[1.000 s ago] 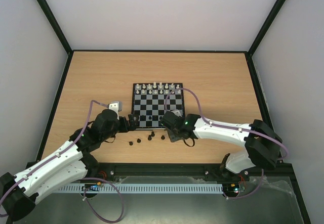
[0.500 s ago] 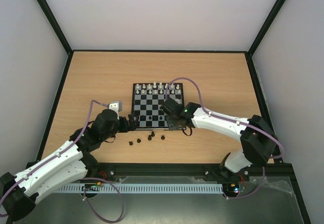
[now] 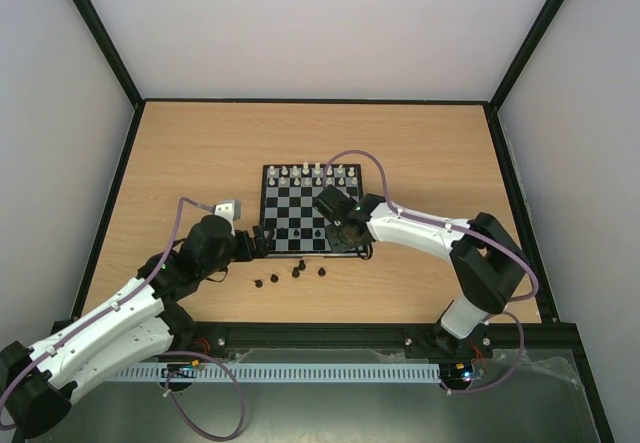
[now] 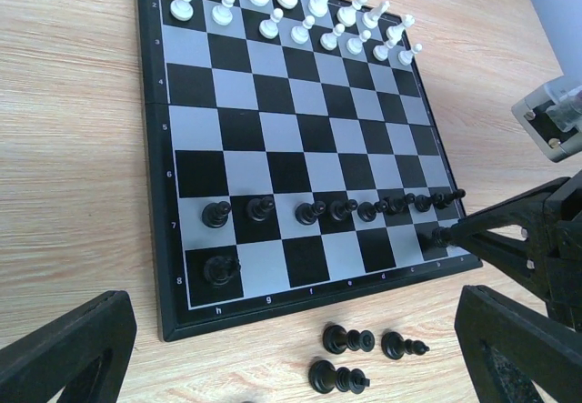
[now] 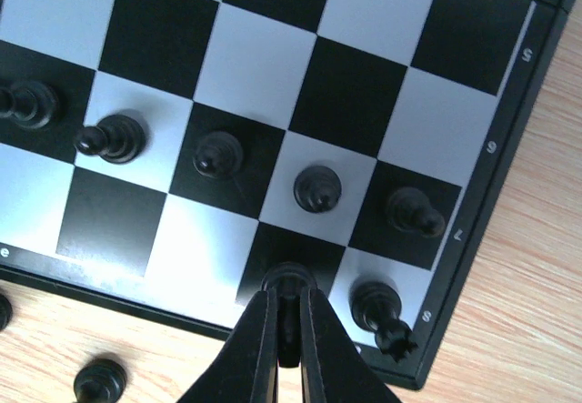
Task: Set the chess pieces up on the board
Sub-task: Place the chess piece on the chessboard.
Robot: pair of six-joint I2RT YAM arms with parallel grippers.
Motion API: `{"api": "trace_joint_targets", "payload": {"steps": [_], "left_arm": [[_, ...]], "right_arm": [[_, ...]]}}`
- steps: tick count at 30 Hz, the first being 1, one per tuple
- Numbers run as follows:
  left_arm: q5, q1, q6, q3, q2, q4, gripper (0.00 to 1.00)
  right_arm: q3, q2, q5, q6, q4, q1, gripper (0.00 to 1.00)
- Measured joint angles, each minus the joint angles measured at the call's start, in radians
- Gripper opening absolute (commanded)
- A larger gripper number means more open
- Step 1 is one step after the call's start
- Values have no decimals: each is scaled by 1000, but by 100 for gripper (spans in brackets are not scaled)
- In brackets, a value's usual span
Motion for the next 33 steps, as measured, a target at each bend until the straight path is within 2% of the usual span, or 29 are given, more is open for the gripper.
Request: {"api": "trace_joint_targets", "payload": {"steps": [13, 28, 33], "left_arm": [[10, 13, 7, 0, 23, 7, 99], [16, 36, 9, 0, 74, 0, 99], [21, 40, -14, 14, 122, -40, 99]], "right_arm": [[15, 44, -21, -26, 15, -24, 3], [15, 41, -51, -40, 16, -29, 33], [14, -27, -80, -44, 16, -30, 40]]}}
